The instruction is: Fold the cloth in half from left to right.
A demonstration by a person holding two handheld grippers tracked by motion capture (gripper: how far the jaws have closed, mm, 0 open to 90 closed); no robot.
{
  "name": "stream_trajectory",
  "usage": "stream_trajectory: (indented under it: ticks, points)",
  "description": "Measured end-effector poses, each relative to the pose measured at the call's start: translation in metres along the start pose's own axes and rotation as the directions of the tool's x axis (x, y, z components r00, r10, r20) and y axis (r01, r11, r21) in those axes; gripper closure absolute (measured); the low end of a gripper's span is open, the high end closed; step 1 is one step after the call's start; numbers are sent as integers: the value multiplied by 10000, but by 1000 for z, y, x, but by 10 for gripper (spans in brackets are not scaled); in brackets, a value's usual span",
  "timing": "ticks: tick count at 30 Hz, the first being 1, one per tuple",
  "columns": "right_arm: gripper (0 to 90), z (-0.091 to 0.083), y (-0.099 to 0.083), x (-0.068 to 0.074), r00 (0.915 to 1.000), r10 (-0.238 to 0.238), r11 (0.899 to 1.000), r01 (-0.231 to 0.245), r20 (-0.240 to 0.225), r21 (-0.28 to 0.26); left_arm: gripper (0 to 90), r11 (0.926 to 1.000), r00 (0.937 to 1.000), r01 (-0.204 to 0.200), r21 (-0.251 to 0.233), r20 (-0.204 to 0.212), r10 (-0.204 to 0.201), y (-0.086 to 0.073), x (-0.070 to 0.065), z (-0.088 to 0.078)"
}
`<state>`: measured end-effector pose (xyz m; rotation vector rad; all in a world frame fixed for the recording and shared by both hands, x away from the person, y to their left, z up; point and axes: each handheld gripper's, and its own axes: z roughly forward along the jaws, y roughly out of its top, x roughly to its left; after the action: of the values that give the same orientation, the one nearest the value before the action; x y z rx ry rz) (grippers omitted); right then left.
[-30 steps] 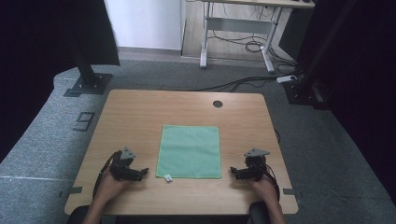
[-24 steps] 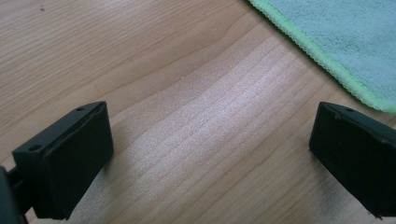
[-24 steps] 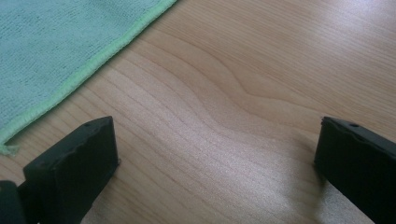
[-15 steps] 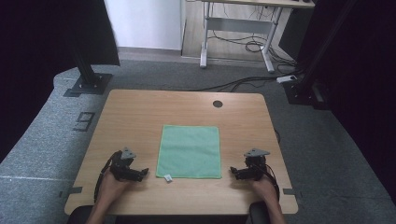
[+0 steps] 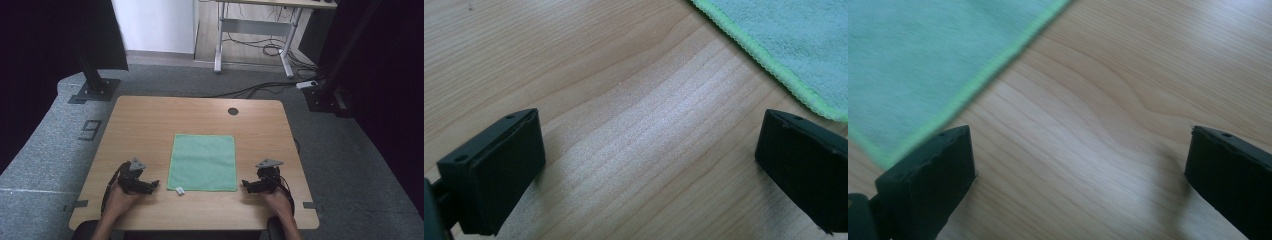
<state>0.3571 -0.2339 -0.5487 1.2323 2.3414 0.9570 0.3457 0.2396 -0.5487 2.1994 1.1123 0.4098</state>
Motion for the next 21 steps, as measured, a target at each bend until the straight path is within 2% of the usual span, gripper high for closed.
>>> stream_trajectory:
  ticks: [3,6,10,16,21]
  points:
    - [0,1,4,7,9999,-58,10000,58,-81,-76,0,10000,10000,22,-11,-18,-22,0,0,0]
    - [0,2,9,20,9995,-183,9995,176,-271,-264,0,10000,10000,53,-10,-26,-53,1,0,1]
    - [0,4,13,29,9990,-384,9989,377,-236,-284,0,10000,10000,59,-34,-21,-59,3,0,3]
    - [4,7,12,31,9986,-500,9987,499,-171,-57,21,9996,9996,274,-117,10,-274,11,5,4]
    - [4,10,10,30,9987,-497,9987,498,-106,121,28,9982,9993,359,-486,-51,-362,26,11,6]
